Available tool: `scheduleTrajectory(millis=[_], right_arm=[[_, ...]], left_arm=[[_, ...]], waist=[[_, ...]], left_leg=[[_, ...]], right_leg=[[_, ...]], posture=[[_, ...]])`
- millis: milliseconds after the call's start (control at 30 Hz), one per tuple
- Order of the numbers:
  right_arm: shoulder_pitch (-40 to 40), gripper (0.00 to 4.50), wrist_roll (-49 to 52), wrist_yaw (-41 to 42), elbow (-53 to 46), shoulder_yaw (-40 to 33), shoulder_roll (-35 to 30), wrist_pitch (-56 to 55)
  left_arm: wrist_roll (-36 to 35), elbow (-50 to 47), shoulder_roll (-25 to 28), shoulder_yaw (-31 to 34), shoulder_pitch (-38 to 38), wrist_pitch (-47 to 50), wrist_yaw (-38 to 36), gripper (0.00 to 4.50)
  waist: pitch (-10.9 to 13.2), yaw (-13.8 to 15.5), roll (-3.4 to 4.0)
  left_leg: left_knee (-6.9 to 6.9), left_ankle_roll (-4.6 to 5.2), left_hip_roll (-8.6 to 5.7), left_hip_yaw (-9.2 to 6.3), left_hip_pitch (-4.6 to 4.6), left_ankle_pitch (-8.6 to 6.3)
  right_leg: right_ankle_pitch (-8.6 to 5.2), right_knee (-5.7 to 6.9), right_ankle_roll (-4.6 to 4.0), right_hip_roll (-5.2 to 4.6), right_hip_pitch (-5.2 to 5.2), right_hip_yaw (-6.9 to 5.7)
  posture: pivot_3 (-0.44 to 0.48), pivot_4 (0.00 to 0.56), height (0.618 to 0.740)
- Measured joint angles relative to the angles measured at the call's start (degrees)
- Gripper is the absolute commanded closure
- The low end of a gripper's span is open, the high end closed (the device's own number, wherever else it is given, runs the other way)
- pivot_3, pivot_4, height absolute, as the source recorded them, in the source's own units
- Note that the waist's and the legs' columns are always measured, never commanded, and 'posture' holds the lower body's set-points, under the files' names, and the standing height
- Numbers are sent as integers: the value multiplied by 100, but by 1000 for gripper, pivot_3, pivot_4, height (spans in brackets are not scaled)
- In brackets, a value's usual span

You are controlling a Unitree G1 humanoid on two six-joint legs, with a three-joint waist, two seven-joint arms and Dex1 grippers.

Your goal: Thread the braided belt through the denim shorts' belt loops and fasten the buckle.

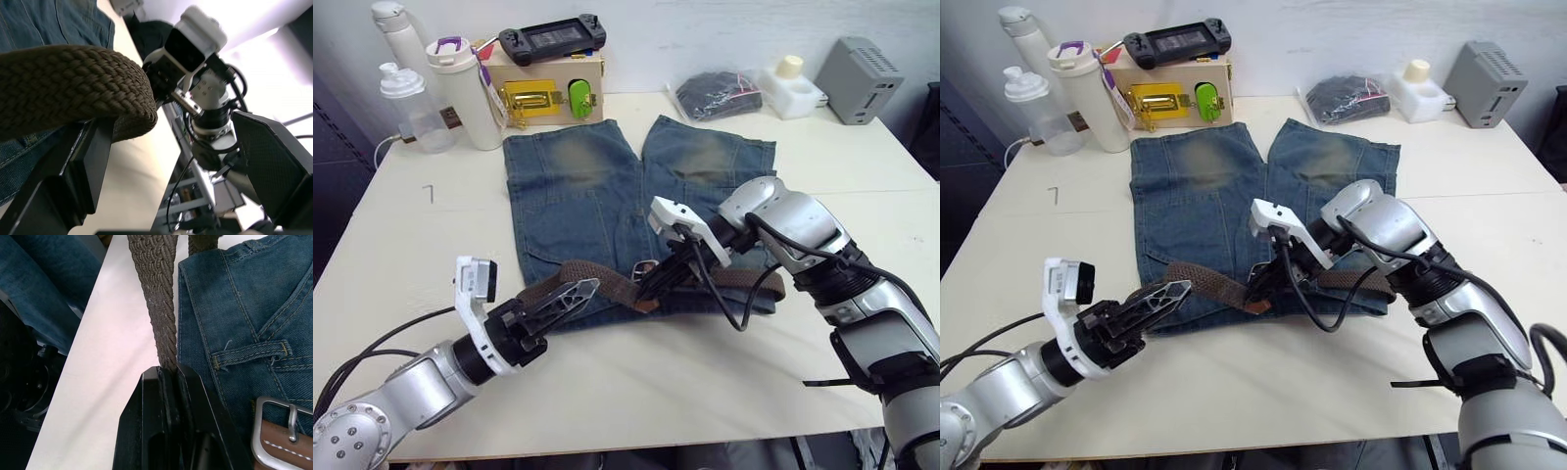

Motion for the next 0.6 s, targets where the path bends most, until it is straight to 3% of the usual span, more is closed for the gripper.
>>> scheduleTrajectory(millis=[233,267,333,467,500,600], right_arm=[[0,4500,18,0,-38,-1,30,80],[0,4500,18,0,-50,-1,31,82],[0,4500,18,0,-80,-1,31,86],[1,4500,23,0,-111,-1,31,84],[1,4500,23,0,-113,-1,30,83],[2,3393,23,0,-116,-1,31,72]], left_arm=[[297,147,-198,-330,-245,-16,377,299],[303,149,-249,-330,-256,-31,416,832],[307,160,-311,-330,-264,-68,471,1315],[303,172,-343,-293,-351,-83,481,2947],[301,175,-339,-270,-352,-82,481,3136],[301,189,-328,-262,-350,-76,482,4237]], waist=[[0,-1,0],[0,-2,0],[0,-2,0],[0,-1,0],[0,-2,0],[0,-2,0]], left_leg=[[-2,0,0,1,2,0],[-3,0,0,1,2,0],[-2,0,0,1,2,0],[-1,0,0,1,2,0],[-1,0,0,1,2,0],[-1,0,0,1,2,0]], right_leg=[[0,1,0,0,0,0],[0,1,0,0,0,0],[0,1,1,0,0,0],[0,1,1,0,0,0],[0,1,1,0,0,1],[0,1,1,0,0,0]], posture=[[0,150,645],[0,150,645],[0,150,645],[0,150,645],[0,150,645],[0,150,645]])
